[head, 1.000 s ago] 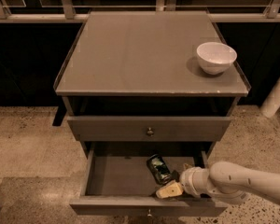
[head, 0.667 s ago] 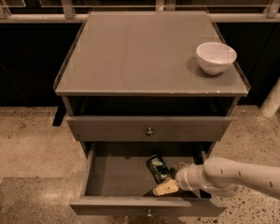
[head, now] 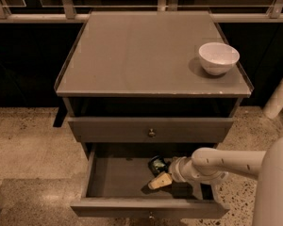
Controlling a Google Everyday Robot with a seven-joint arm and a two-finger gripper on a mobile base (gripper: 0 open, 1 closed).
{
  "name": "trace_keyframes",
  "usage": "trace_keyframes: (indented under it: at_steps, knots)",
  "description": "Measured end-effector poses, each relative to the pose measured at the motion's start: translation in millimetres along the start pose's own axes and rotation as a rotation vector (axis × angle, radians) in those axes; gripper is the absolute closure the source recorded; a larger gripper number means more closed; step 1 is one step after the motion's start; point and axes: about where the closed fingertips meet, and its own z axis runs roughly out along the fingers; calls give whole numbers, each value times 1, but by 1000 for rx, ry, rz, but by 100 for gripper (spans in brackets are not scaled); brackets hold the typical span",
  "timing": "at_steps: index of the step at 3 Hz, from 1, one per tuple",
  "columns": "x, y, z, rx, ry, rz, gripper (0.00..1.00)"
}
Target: Pick green can from middle drawer and place on counter
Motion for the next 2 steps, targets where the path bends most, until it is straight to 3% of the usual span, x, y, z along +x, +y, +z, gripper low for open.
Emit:
trace_keyframes:
  at_steps: [1, 2]
  knots:
    - [1, -3, 24, -4, 25, 6, 0]
    - [16, -4, 37, 34, 33, 45, 0]
